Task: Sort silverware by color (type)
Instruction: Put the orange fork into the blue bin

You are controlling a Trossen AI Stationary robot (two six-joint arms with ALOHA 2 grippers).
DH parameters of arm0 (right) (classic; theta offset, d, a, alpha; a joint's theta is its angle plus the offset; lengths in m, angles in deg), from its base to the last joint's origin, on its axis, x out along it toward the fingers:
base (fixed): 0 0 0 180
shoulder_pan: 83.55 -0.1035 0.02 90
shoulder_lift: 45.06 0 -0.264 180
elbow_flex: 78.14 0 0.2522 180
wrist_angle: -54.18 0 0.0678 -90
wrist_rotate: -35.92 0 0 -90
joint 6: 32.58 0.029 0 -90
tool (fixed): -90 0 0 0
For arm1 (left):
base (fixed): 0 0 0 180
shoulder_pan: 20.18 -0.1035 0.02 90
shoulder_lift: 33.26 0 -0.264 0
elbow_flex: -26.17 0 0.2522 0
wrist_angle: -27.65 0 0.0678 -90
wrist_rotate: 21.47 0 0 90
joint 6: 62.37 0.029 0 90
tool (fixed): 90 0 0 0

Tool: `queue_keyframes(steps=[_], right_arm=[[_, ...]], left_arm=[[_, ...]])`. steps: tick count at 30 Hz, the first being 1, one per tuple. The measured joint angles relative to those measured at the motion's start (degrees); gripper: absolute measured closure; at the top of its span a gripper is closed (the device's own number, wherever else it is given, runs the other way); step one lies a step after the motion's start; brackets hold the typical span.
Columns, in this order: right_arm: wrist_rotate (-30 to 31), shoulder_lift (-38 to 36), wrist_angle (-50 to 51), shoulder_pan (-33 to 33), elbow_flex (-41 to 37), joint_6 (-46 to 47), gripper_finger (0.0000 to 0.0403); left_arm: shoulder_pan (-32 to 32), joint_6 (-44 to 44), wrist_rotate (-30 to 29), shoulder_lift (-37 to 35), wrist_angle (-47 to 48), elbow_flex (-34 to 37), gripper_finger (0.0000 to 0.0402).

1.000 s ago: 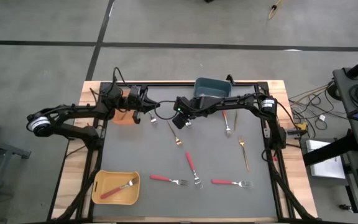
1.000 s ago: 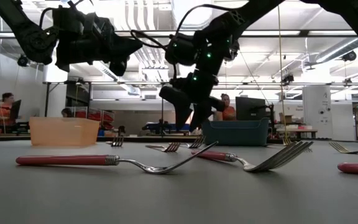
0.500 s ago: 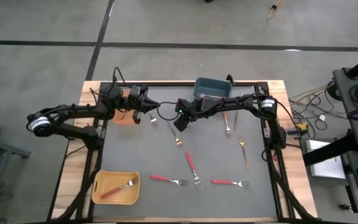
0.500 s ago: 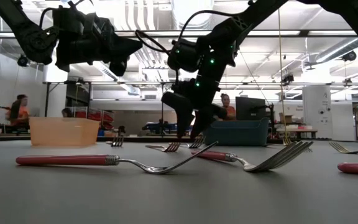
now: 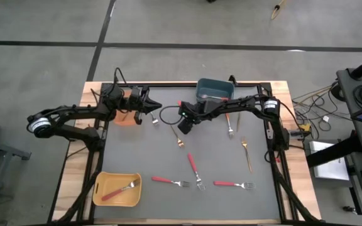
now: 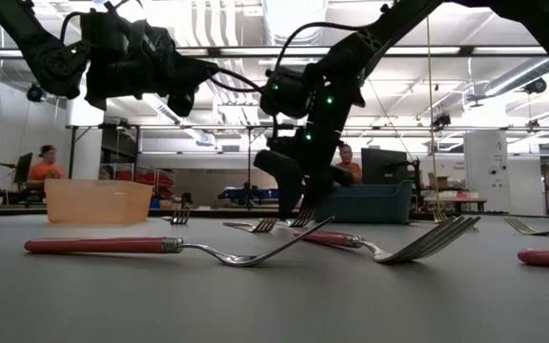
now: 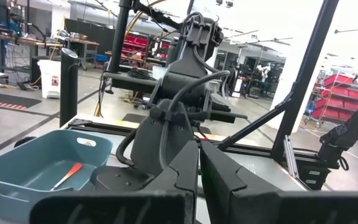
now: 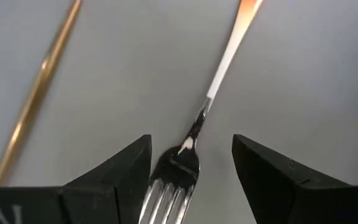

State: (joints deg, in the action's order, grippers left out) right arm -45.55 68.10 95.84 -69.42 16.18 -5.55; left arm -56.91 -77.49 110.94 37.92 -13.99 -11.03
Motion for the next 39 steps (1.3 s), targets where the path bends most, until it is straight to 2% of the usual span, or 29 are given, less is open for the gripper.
queue_keyframes(steps=[18, 29, 39], right_arm=[[-0.2, 0.0, 3.0, 0.0, -0.9, -3.7, 0.0196], [-1.5, 0.0, 3.5, 0.0, -0.9, -4.6, 0.0264], [-1.5, -0.2, 3.6, 0.0, -0.9, -7.6, 0.0363]], left_arm=[[0.0, 0.0, 0.0, 0.0, 0.1, 0.0, 0.0402], [0.0, -0.2, 0.0, 0.0, 0.1, 0.0, 0.0402], [0.0, -0.4, 0.0, 0.0, 0.3, 0.0, 0.0402]])
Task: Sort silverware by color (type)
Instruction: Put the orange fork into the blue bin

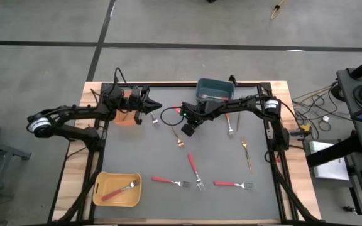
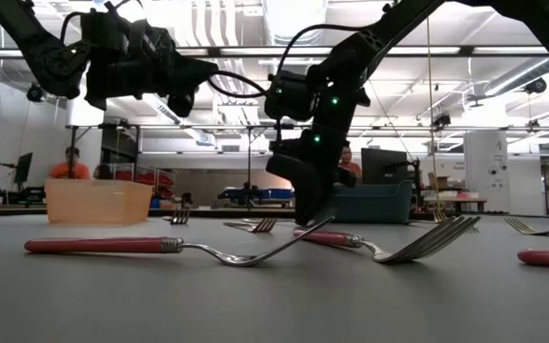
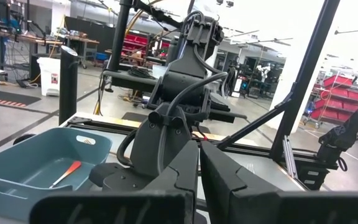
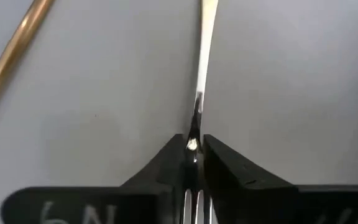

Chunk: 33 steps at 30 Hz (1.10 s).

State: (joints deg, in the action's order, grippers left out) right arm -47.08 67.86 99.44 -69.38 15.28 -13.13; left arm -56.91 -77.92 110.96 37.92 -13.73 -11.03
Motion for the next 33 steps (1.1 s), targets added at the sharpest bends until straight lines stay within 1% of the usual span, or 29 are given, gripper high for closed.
queue_keyframes(steps=[4, 10, 14, 18, 20, 24, 27, 30, 33], right_arm=[[0.0, -0.1, 0.1, 0.0, 0.0, -1.1, 0.0390], [-1.0, -0.1, 3.1, 0.0, 0.7, -4.6, 0.0394], [-1.2, -0.8, 5.5, -0.1, 1.1, -9.0, 0.0394], [-1.2, -3.1, 8.4, -0.3, 1.5, -13.0, 0.0395], [0.0, -4.7, 10.5, -0.5, 1.6, -14.6, 0.0395], [3.9, -7.5, 14.8, -1.7, 1.6, -19.7, 0.0395], [4.0, -9.9, 16.7, -2.9, 1.6, -23.1, 0.0395], [4.1, -11.4, 17.1, -3.8, 1.6, -23.8, 0.0395], [4.0, -12.6, 16.8, -4.2, 1.6, -22.6, 0.0395]], left_arm=[[0.0, 0.0, 0.0, 0.0, 0.0, 0.0, 0.0402], [0.0, 0.0, 0.0, 0.0, 0.0, 0.0, 0.0402], [0.0, 0.0, 0.0, 0.0, 0.1, 0.0, 0.0402], [0.0, 0.0, 0.0, 0.1, 0.3, 0.0, 0.0402], [0.0, 0.0, 0.0, 0.5, 0.5, 0.0, 0.0402], [0.0, 0.1, 0.0, 2.3, 0.4, 0.0, 0.0402], [0.0, 0.2, 0.0, 4.4, 0.2, 0.0, 0.0399], [0.0, 0.3, 0.0, 6.9, -0.2, 0.0, 0.0385], [0.1, 0.2, 0.0, 9.5, -1.3, -0.3, 0.0366]])
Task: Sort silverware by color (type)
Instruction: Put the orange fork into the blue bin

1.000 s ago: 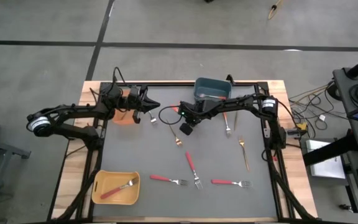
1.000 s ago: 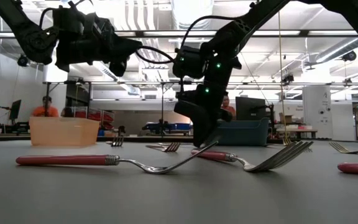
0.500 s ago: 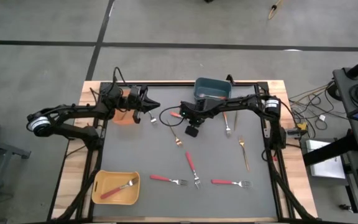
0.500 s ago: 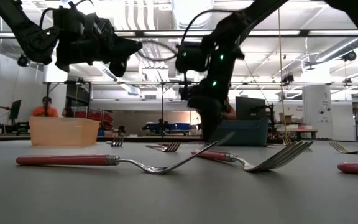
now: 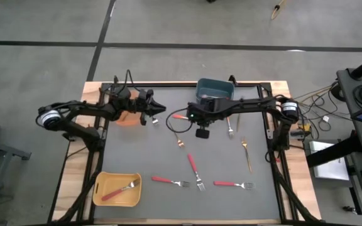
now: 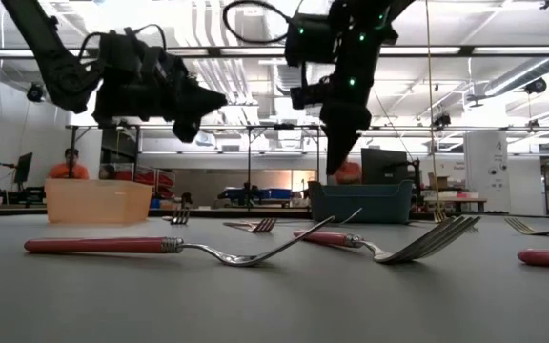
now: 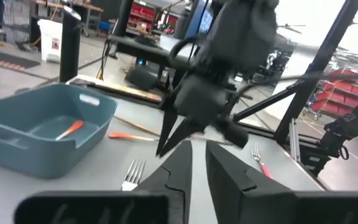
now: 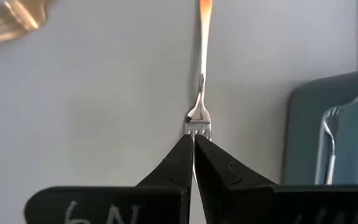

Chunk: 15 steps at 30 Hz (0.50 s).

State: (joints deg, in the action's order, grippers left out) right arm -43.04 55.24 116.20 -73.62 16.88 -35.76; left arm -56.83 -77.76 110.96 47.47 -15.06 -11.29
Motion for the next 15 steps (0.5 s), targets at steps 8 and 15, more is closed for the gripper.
queue_keyframes(steps=[8, 15], right_arm=[[-1.1, -3.2, -11.4, -1.7, -7.2, -3.3, 0.0395], [-0.9, -11.9, -25.5, -1.7, -20.6, -3.5, 0.0394]], left_arm=[[2.1, -0.1, 0.1, 6.9, -1.4, -4.4, 0.0314], [4.7, 1.6, 0.1, 12.5, -1.5, -9.9, 0.0301]])
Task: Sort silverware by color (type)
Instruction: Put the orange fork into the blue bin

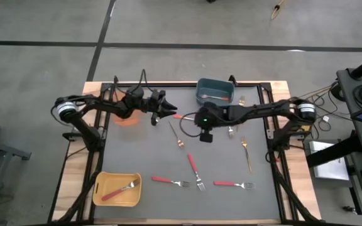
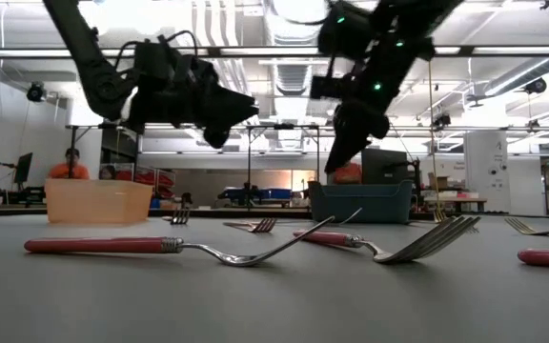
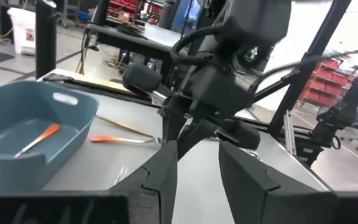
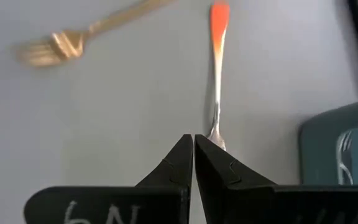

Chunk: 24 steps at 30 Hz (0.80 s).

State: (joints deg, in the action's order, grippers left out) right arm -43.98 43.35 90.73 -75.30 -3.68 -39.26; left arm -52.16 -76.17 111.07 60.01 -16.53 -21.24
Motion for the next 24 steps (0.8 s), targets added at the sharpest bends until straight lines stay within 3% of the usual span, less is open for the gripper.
queue_keyframes(steps=[5, 10, 24], right_arm=[[0.4, -7.8, -10.2, 1.1, -7.8, -0.9, 0.0394], [0.5, -13.6, -19.1, 3.4, -12.4, -2.0, 0.0394], [0.5, -14.8, -37.9, 7.0, -15.0, -6.4, 0.0394]], left_arm=[[1.1, 0.8, -0.6, 3.5, 0.8, -2.7, 0.0301], [3.2, 3.3, -5.4, 5.7, 1.6, -3.8, 0.0301], [5.3, 8.8, -7.4, 9.7, 13.4, -10.8, 0.0301]])
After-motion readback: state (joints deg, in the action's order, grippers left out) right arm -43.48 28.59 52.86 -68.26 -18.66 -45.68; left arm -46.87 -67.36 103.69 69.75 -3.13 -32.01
